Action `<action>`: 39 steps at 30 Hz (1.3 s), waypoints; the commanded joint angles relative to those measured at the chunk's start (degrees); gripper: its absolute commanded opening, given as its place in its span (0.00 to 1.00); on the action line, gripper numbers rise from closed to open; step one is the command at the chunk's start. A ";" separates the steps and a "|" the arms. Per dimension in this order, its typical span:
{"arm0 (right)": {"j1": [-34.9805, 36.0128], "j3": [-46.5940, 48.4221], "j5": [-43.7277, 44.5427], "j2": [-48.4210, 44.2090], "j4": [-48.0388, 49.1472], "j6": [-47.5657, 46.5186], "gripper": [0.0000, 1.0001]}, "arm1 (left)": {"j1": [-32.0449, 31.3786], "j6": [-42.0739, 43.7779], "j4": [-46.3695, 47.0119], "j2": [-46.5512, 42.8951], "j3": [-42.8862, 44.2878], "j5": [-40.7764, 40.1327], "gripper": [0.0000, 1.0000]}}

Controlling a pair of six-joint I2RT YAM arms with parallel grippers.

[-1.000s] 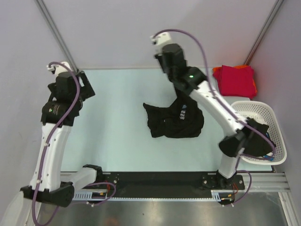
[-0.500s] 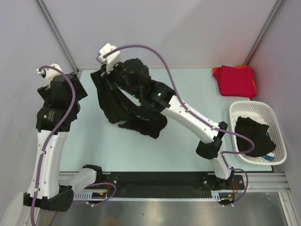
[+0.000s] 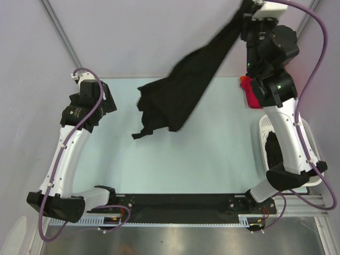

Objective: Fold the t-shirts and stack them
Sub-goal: Move the tshirt to the center of the board, then flatten out the tshirt

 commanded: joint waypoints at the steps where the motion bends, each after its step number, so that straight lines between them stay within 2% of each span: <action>1: -7.90 -16.29 13.69 0.02 2.85 -5.99 0.01 | -3.11 0.09 3.48 1.33 1.61 4.33 0.95; 2: -9.04 -23.55 17.11 0.36 4.69 -8.79 0.51 | -3.47 0.45 3.48 1.77 2.05 4.69 0.99; 3: -10.70 -26.49 24.80 0.98 5.84 -9.69 0.68 | -3.99 0.80 3.66 1.86 2.22 4.86 1.00; 4: -11.50 -28.52 28.62 2.03 5.51 -10.48 0.76 | -4.87 1.15 4.44 1.95 2.23 6.08 1.00; 5: -12.29 -32.72 31.79 3.34 5.68 -10.75 0.94 | -5.23 1.41 4.71 2.13 2.05 6.53 1.00; 6: -12.65 -33.54 36.00 3.70 1.59 -7.18 0.96 | -5.49 1.68 5.15 2.13 1.88 7.58 1.00; 7: -12.65 -34.16 36.22 3.71 -1.67 -4.54 1.00 | -5.93 1.77 6.02 2.21 1.61 8.63 1.00; 8: -12.57 -33.73 36.04 3.01 -5.19 -0.86 1.00 | -6.19 1.94 6.90 2.56 0.48 11.25 1.00; 9: -12.56 -32.94 32.21 2.31 -14.10 8.84 1.00 | -6.28 2.20 7.69 2.91 -0.32 13.11 1.00; 11: -12.56 -32.93 26.49 0.12 -18.83 14.62 1.00 | -7.33 2.29 8.93 4.66 -1.89 18.36 1.00; 15: -12.30 -34.25 9.73 -5.51 -27.25 22.37 1.00 | -9.71 2.39 9.29 9.15 -4.01 24.10 1.00; 18: -11.60 -34.08 -0.22 -6.40 -35.06 28.69 1.00 | -10.41 1.60 10.16 13.28 -7.70 30.85 1.00; 21: -10.55 -34.34 -6.13 -5.79 -42.62 33.88 0.96 | -11.29 1.77 10.16 18.81 -10.34 35.70 1.00; 23: -10.37 -36.27 -9.73 -5.26 -46.16 36.00 0.93 | -12.96 2.29 10.16 22.41 -11.04 35.89 1.00; 27: -10.20 -41.71 -19.38 -6.31 -49.08 41.89 0.87 | -14.19 3.61 10.16 25.77 -11.13 36.59 1.00; 31: -9.31 -50.05 -23.54 -9.56 -49.96 45.76 0.82 | -14.28 4.84 10.78 25.86 -13.58 37.38 1.00; 36: -7.92 -63.68 -32.16 -12.20 -45.93 49.45 0.78 | -14.28 5.37 12.44 26.56 -18.16 38.18 1.00; 38: -6.77 -65.71 -32.43 -10.72 -42.86 50.15 0.69 | -14.28 5.37 13.06 26.47 -19.83 37.30 1.00; 39: -5.98 -66.68 -32.34 -9.75 -41.88 50.42 0.68 | -14.28 5.37 13.24 26.47 -20.18 36.86 1.00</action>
